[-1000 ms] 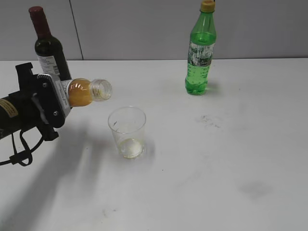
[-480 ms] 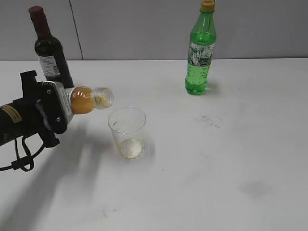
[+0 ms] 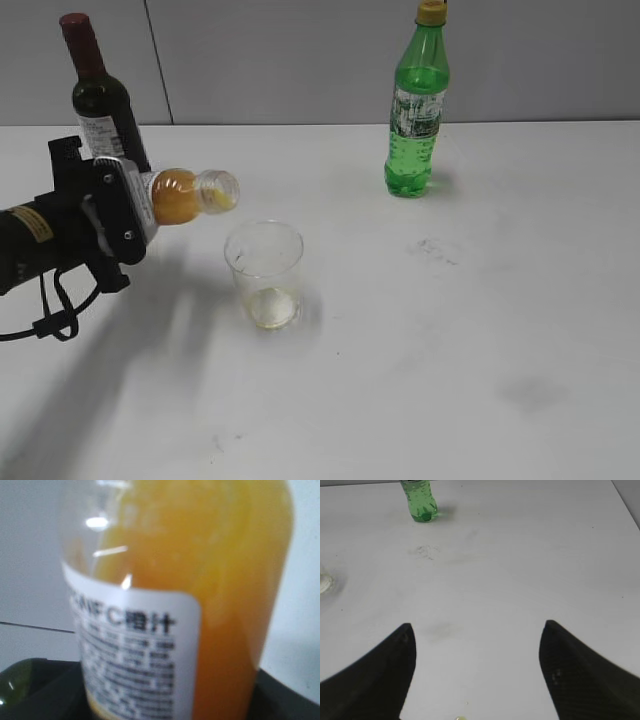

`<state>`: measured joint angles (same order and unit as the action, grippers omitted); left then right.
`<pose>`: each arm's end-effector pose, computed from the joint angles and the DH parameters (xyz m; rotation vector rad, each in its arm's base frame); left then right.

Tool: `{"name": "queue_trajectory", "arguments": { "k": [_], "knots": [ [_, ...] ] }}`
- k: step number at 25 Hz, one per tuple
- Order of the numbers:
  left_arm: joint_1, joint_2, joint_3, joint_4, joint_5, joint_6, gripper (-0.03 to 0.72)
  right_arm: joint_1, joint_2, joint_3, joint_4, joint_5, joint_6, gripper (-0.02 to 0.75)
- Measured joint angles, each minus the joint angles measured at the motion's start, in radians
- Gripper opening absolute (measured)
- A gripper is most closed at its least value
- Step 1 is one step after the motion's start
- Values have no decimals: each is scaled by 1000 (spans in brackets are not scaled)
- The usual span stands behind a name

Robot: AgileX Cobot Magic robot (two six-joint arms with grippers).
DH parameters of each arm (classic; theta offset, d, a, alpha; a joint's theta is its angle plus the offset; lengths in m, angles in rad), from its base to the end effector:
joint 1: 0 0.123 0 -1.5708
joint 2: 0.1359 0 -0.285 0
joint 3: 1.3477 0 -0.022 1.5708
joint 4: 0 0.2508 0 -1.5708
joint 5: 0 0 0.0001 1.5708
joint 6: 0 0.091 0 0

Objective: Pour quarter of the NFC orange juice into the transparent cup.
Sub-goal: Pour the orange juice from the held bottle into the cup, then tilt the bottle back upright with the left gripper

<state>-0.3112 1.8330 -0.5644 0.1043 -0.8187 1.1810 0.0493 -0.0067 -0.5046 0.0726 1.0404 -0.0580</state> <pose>0.2937 -0.1017 0.1295 1.4278 1.3647 0.5490 -0.0060 0.0054 0.2804 -0.1108 2.0085 0.0809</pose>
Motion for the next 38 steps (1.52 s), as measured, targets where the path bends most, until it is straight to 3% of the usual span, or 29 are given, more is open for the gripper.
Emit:
{"name": "queue_trajectory", "arguments": {
  "k": [9,13,17,38],
  "knots": [
    [-43,0,-12,-4,26,68,465,0,0,0,0,0,0,589],
    [-69,0,-19,-62,32,119,465,0,0,0,0,0,0,589],
    [-70,0,-40,-124,40,176,465,0,0,0,0,0,0,589],
    [-70,0,-48,-131,45,251,465,0,0,0,0,0,0,589]
  ]
}}
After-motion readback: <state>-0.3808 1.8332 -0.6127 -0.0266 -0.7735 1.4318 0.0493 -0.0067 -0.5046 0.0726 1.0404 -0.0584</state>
